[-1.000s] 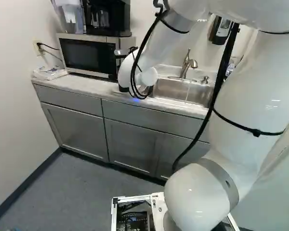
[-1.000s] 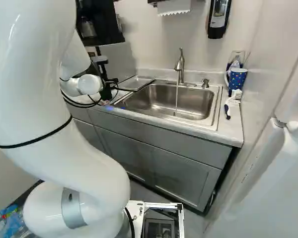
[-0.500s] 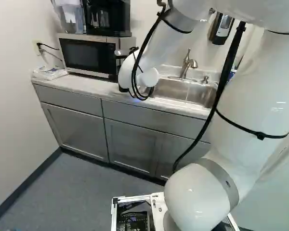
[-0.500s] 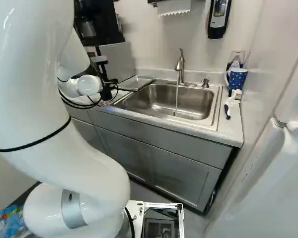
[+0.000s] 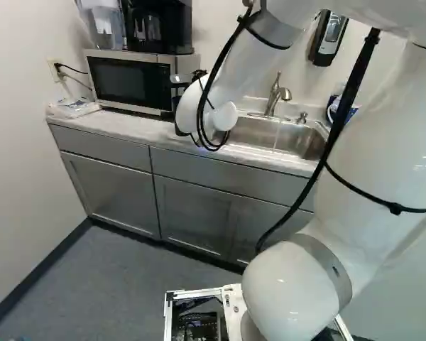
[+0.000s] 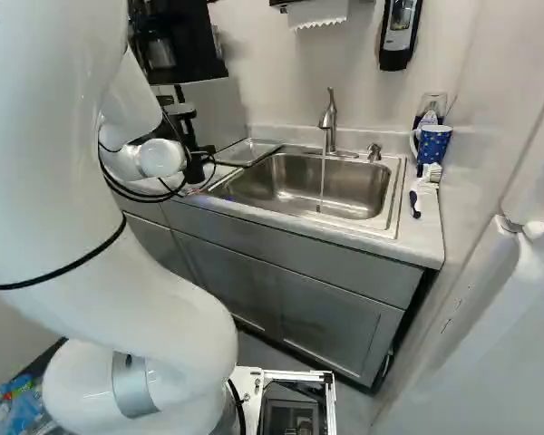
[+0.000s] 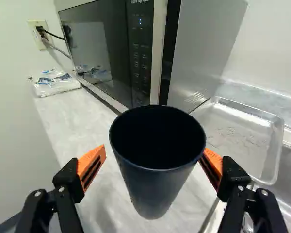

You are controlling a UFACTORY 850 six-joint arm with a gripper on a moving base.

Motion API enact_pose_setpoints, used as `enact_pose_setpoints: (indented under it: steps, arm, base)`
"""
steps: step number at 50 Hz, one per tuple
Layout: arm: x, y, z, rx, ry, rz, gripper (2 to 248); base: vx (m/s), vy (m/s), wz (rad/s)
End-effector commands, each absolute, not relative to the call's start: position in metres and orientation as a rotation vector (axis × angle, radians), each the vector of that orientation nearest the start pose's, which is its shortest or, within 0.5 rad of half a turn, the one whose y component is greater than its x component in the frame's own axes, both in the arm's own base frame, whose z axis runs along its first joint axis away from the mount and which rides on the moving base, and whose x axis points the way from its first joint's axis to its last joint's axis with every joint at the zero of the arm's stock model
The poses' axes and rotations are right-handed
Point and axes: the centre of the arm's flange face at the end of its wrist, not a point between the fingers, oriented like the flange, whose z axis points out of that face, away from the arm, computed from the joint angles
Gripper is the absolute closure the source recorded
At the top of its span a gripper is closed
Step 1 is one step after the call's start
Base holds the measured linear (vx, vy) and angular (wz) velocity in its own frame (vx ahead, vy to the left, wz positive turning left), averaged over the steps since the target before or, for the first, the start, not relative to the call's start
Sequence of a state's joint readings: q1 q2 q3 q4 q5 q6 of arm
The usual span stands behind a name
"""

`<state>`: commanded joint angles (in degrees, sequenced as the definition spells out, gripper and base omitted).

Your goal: Rinse the cup and place it in the tray

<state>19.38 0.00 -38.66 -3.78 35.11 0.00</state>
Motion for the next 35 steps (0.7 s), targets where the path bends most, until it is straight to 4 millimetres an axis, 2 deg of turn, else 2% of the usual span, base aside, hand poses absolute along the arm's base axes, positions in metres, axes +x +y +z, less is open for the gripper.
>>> enact_pose_setpoints:
  steps: [15, 35]
  arm:
    - [0.4321, 0.1554, 0.4897, -2.313, -0.494, -1.749, 3]
    - [0.4319, 0.1553, 0.4897, -2.313, -0.493, -1.749, 3]
  base:
    - [0.000, 0.000, 0.000]
    - [0.000, 0.000, 0.000]
